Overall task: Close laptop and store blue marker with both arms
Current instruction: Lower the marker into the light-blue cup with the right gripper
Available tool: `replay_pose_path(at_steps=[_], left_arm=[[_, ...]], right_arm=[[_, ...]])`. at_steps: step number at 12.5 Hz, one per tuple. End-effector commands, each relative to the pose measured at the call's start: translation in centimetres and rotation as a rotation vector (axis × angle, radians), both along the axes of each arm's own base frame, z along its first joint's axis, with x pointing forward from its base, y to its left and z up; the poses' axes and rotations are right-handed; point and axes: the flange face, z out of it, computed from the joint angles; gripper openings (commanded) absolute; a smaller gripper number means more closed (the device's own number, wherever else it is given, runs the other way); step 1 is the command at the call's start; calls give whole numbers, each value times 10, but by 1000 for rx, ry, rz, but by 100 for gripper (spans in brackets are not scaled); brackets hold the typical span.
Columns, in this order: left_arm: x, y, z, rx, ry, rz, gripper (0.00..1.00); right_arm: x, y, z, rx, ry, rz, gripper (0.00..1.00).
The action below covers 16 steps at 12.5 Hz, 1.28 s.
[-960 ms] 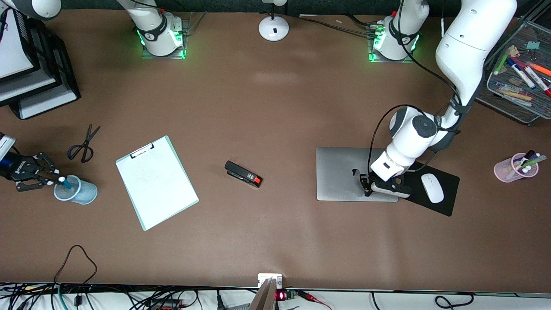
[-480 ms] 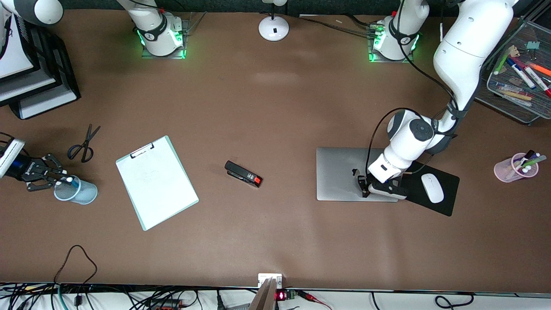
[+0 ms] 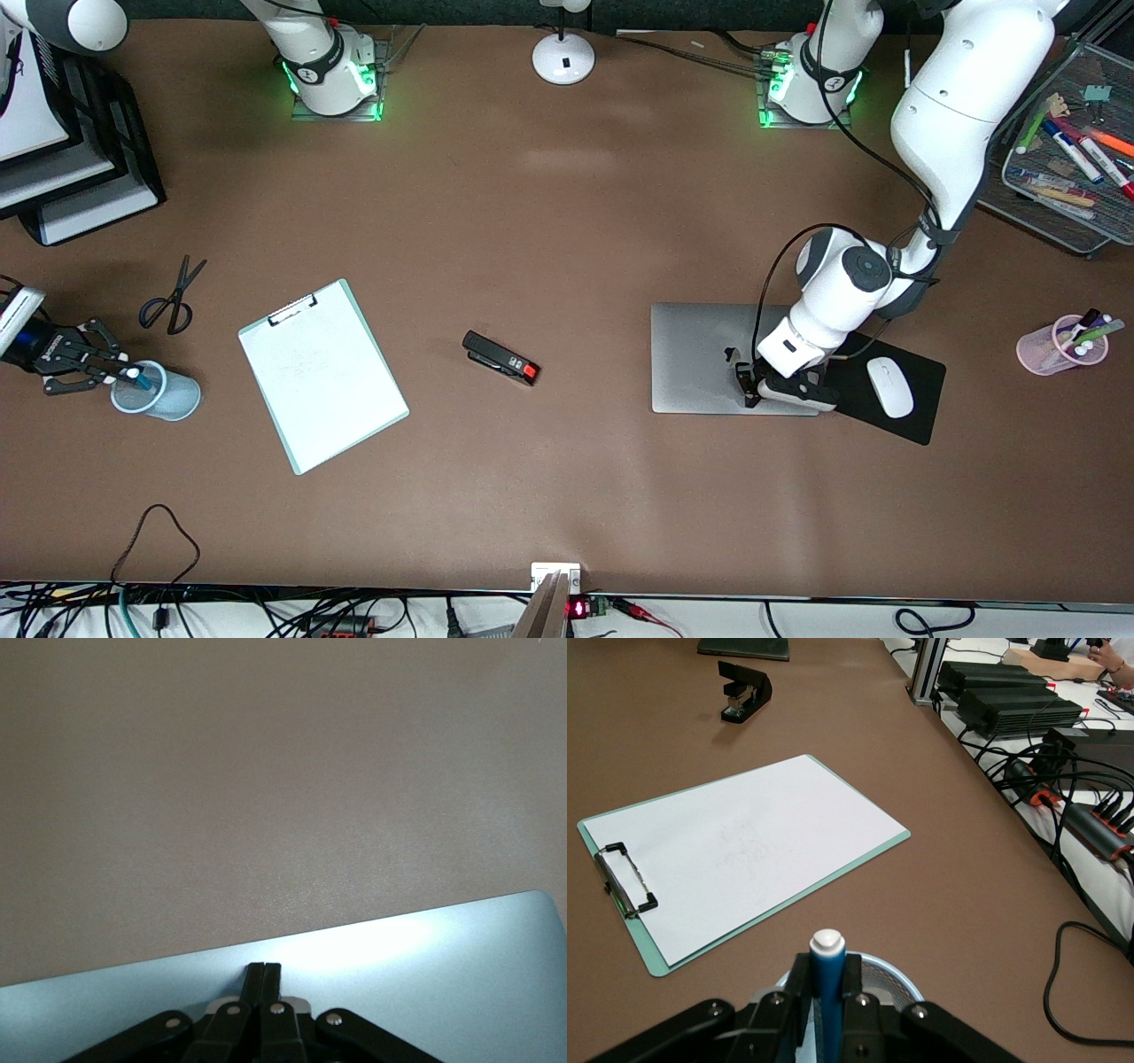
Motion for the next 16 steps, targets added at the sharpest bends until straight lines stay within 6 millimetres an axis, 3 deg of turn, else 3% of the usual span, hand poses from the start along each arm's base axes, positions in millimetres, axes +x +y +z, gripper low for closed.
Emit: replay_pose_path(at_steps=[1,7,8,9,10,13,16], left_arm=[[9,5,0,14,-22,-18,0],[14,11,34,54,-8,-18,0],[14,11,42,70,8,-24,0],[14,12,53,88,26,-25,0],[14,13,65,107,42,-28,0],[17,12,96,169,127,-34,0],[20,5,151,253,252,-47,0]], right_arm=[[4,-4,-8,1,-19,-8,0],[5,0,-22,2,-14,-2,0],[5,0,-22,1,-14,-1,7],[5,0,-21,5,-3,-12,59],[6,1,-19,10,-3,-18,100],[6,2,-6,25,35,-37,100],[3,4,22,18,102,-22,100]])
